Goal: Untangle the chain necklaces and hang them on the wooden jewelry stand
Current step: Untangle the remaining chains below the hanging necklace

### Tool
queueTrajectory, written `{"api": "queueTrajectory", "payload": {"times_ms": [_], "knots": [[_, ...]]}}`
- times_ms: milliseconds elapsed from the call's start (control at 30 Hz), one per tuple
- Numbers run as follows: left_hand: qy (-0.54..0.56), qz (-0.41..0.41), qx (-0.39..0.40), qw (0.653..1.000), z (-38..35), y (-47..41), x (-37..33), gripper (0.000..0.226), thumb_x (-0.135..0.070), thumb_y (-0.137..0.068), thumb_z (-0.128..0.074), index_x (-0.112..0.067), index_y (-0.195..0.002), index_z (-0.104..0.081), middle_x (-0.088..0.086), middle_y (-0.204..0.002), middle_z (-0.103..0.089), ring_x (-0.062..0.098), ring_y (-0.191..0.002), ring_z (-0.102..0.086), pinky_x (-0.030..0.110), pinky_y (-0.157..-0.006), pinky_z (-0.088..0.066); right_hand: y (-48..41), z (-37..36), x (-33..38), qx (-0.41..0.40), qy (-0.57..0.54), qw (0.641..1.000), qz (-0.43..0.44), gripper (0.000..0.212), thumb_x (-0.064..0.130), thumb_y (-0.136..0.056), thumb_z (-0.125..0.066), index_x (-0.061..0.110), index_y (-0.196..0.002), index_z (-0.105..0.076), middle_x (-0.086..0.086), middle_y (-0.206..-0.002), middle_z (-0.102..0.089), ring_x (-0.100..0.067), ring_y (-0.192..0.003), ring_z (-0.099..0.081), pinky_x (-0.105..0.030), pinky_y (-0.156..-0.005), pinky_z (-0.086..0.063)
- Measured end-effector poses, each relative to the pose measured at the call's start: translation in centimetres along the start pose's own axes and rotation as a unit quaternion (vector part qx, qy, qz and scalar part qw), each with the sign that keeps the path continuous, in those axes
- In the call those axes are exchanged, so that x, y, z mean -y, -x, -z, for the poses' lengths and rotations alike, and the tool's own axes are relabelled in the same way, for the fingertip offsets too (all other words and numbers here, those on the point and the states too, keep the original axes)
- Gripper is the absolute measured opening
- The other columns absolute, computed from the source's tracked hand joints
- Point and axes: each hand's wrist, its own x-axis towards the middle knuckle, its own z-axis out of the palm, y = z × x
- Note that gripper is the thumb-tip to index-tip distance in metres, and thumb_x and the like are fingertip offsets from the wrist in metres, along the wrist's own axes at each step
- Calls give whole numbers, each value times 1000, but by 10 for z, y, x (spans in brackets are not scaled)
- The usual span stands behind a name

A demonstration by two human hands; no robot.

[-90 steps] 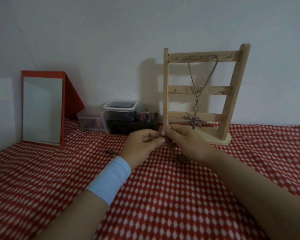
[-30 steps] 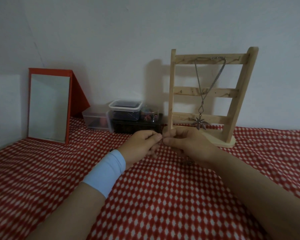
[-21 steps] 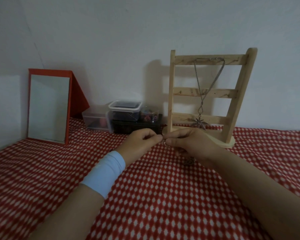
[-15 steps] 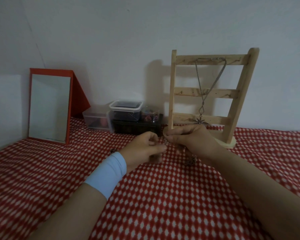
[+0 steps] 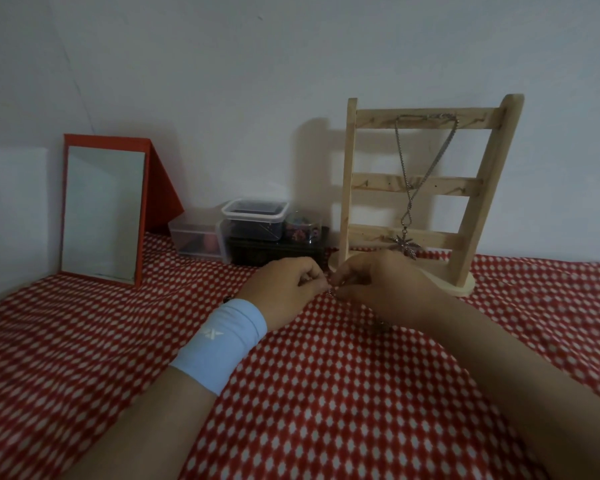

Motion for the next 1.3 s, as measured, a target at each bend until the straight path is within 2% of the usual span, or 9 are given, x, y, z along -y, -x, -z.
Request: {"api": "queueTrajectory", "payload": {"times_ms": [133, 267, 367, 567, 733, 867, 1100, 1233, 1300], "knots": [[-46, -6, 25, 999, -4, -1, 3, 17, -36, -100, -48, -25, -100, -61, -8, -104, -55, 10, -96, -55, 28, -87, -45, -2, 0, -1, -29, 6, 999, 16, 16, 23, -93, -72, 31, -106, -75, 17, -95, -72, 8, -84, -65, -12, -80, -54], [-43, 4, 54, 998, -4, -2, 3, 18, -37, -99, -49, -24, -99, -63, -10, -102, -58, 9, -94, -58, 30, -87, -47, -1, 4, -3, 2, -74, 997, -19, 13, 19, -94, -71, 27, -104, -71, 11, -86, -72, 0, -73, -68, -20, -70, -58], [134, 14, 50, 990, -5, 0, -4, 17, -30, -99, -52, -22, -96, -66, -7, -87, -71, 3, -75, -62, 23, -73, -49, 0, 3, -3, 39, -243, 967, -68, 16, 14, -103, -56, 16, -117, -63, -1, -76, -65, -20, -60, -62, -29, -55, -58], [269, 59, 11, 961, -12, 0, -10, 9, -18, -93, -65, -17, -90, -73, -5, -68, -69, 12, -60, -58, 19, -61, -50, 3, 4, 1, 27, -350, 932, -87, 18, 13, -104, -53, 10, -122, -53, -7, -78, -60, -13, -60, -56, -24, -53, -53], [265, 77, 0, 961, -7, -2, -10, 11, -15, -92, -64, -18, -98, -72, -2, -66, -66, 9, -65, -60, 16, -64, -49, 2, 4, -2, 6, -377, 922, -88, 37, 7, -96, -65, 13, -132, -58, -15, -99, -77, -19, -86, -75, -21, -74, -59], [234, 23, -16, 972, -9, 0, -6, 8, -24, -87, -71, -18, -93, -74, -5, -80, -76, 5, -81, -70, 17, -81, -53, 2, 0, 0, -6, -396, 915, -78, 43, -3, -91, -69, 10, -130, -55, -17, -95, -76, -22, -75, -74, -29, -65, -62], [27, 11, 2, 1000, -9, 1, -5, 7, -38, -89, -64, -34, -88, -69, -16, -87, -68, 0, -84, -62, 28, -84, -53, -1, -7, -2, -47, -228, 970, -65, 27, 5, -90, -74, 15, -113, -67, 1, -81, -75, -14, -63, -73, -32, -62, -63], [-9, 36, 25, 999, -16, 3, -10, 11, -36, -87, -61, -33, -76, -61, -12, -79, -65, 7, -78, -62, 30, -74, -52, -1, -11, 4, -42, 13, 999, 21, 22, 20, -96, -67, 29, -114, -76, 19, -99, -69, 10, -79, -58, 0, -76, -45], [45, 55, -1, 997, -19, 3, -9, 10, -32, -86, -63, -29, -76, -62, -9, -78, -65, 9, -77, -62, 25, -69, -48, -1, -12, 7, -53, 52, 996, 45, 21, 18, -98, -64, 26, -113, -76, 13, -105, -71, 6, -84, -55, -1, -74, -41]]}}
